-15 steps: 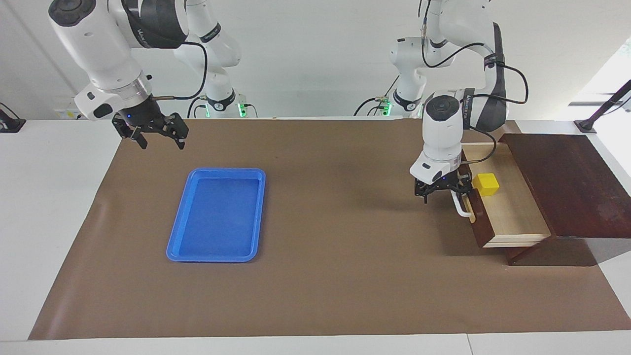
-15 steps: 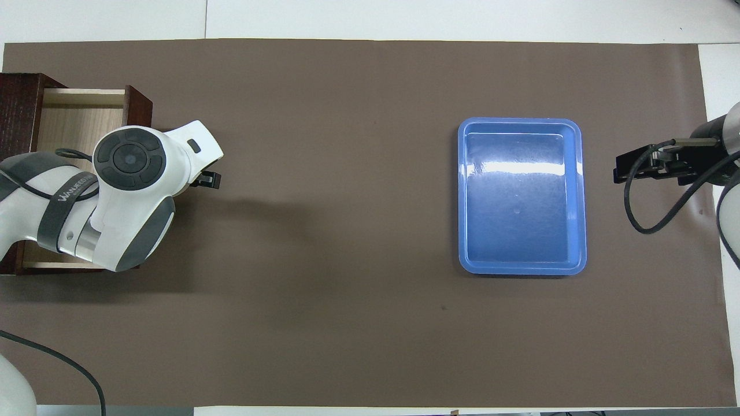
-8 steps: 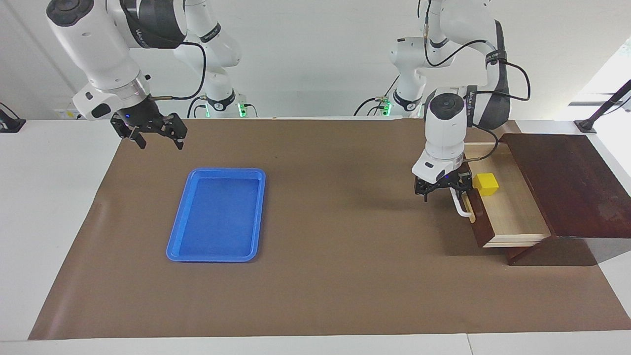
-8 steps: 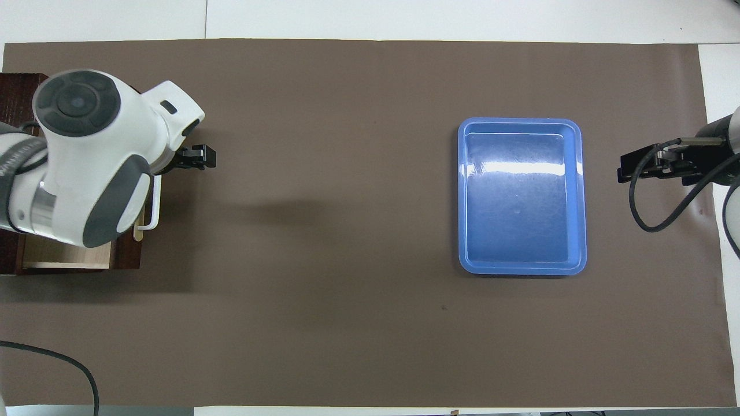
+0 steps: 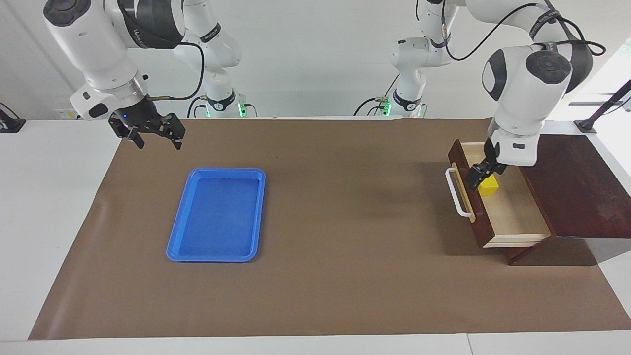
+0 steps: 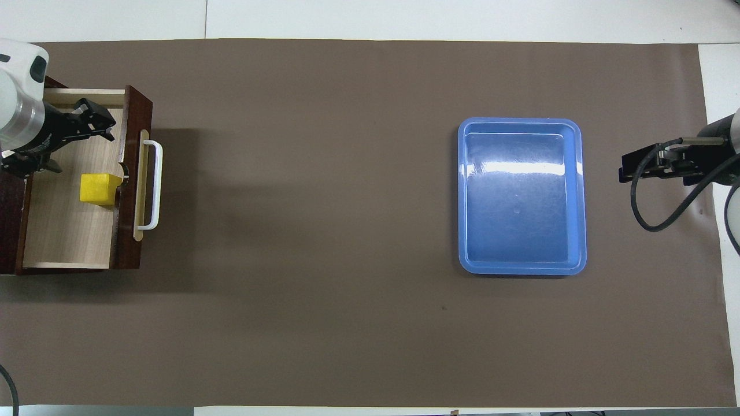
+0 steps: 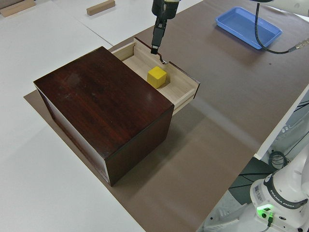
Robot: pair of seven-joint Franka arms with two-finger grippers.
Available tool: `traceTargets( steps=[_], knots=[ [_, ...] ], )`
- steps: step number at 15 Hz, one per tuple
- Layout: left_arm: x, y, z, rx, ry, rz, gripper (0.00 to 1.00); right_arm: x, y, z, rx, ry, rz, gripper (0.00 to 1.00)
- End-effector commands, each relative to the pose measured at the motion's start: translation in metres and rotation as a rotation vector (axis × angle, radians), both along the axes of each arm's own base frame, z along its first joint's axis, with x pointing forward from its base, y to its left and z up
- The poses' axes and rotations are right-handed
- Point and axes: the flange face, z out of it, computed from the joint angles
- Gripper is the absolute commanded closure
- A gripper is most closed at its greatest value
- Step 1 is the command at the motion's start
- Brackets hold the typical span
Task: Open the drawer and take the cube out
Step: 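Lower the left gripper into the drawer and grasp the yellow cube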
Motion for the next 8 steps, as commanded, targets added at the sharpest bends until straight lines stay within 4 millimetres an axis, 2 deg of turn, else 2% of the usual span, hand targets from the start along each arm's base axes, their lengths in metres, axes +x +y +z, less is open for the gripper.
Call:
traceTargets(
  steps=[1, 2, 4, 6, 8],
  knots=[
    [-0.015, 0.039, -0.002, -0.03, -0.054, 0.257, 0.0, -0.004, -0.004, 0.0, 0.015, -0.004, 0.021, 0.0],
    [-0.018, 0.047, -0.01, -0.069, -0.083, 0.407, 0.0, -0.004, -0.004, 0.0, 0.015, -0.004, 0.021, 0.0],
    [-0.029, 0.046, -0.029, -0.096, -0.112, 0.64, 0.0, -0.004, -0.004, 0.0, 0.015, -0.004, 0.021, 0.0],
    [-0.04, 0.045, -0.047, -0.096, -0.115, 0.771, 0.0, -0.004, -0.004, 0.0, 0.016, -0.004, 0.021, 0.0],
    [-0.047, 0.047, -0.055, -0.093, -0.107, 0.845, 0.0, -0.004, -0.005, 0.0, 0.016, -0.004, 0.019, 0.0]
  ],
)
